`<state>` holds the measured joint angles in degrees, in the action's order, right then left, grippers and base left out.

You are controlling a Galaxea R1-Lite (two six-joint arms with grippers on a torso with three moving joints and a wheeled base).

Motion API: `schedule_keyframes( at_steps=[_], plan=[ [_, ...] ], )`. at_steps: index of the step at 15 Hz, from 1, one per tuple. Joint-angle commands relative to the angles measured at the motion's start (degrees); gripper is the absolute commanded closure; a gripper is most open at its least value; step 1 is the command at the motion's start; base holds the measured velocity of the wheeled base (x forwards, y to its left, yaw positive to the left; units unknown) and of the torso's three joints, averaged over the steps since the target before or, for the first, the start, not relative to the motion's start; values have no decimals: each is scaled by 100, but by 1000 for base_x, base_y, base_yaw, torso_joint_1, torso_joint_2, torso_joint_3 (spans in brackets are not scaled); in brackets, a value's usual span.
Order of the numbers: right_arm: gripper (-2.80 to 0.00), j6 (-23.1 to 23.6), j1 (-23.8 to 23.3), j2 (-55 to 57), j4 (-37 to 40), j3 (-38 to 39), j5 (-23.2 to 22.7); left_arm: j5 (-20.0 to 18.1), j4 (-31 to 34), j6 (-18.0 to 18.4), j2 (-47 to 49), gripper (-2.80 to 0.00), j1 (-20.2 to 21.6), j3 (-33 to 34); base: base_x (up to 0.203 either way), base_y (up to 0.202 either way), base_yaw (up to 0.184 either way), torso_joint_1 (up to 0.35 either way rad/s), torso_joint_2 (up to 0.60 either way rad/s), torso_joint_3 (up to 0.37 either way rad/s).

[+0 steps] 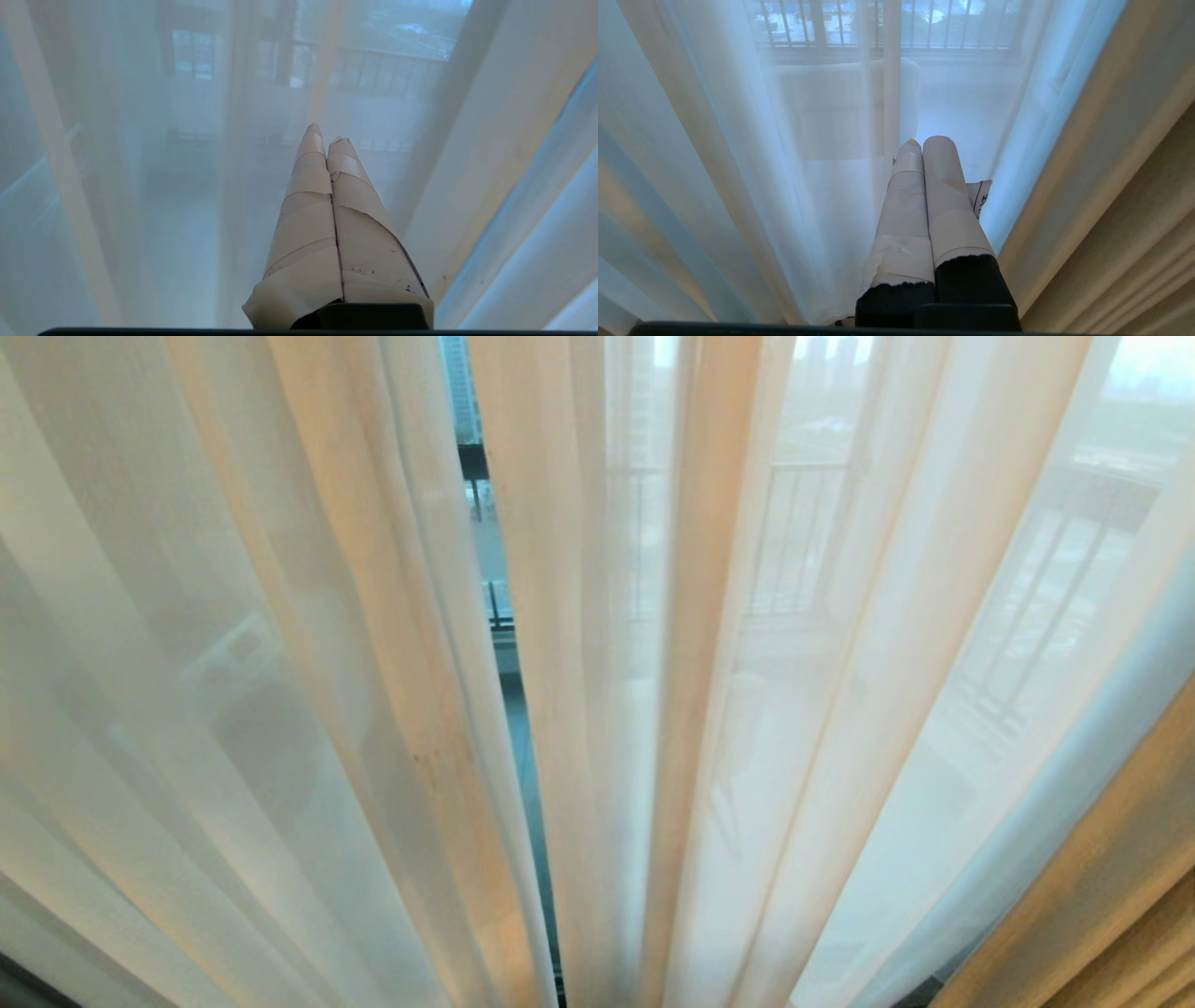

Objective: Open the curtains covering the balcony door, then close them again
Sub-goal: Pull the outer curtains open on both sides

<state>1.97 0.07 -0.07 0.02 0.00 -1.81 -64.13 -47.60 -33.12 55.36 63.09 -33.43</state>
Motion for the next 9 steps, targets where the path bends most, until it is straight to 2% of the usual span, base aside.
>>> schedule_keyframes(
  at_steps=[1, 5, 8, 9],
  plan=[
    [0, 5, 1, 7, -2, 0, -4, -138, -30, -19, -35, 0, 2, 28, 0, 0, 0, 0, 0, 0],
    [0, 5, 1, 7, -2, 0, -4, -159, -30, -19, -112, 0, -32, 223, 0, 0, 0, 0, 0, 0],
    [0, 5, 1, 7, -2, 0, -4, -152, 132, -19, -152, 0, -362, 276, 0, 0, 0, 0, 0, 0],
    [0, 5, 1, 7, -2, 0, -4, -138, 322, -19, -248, 0, -632, 301, 0, 0, 0, 0, 0, 0]
  ],
)
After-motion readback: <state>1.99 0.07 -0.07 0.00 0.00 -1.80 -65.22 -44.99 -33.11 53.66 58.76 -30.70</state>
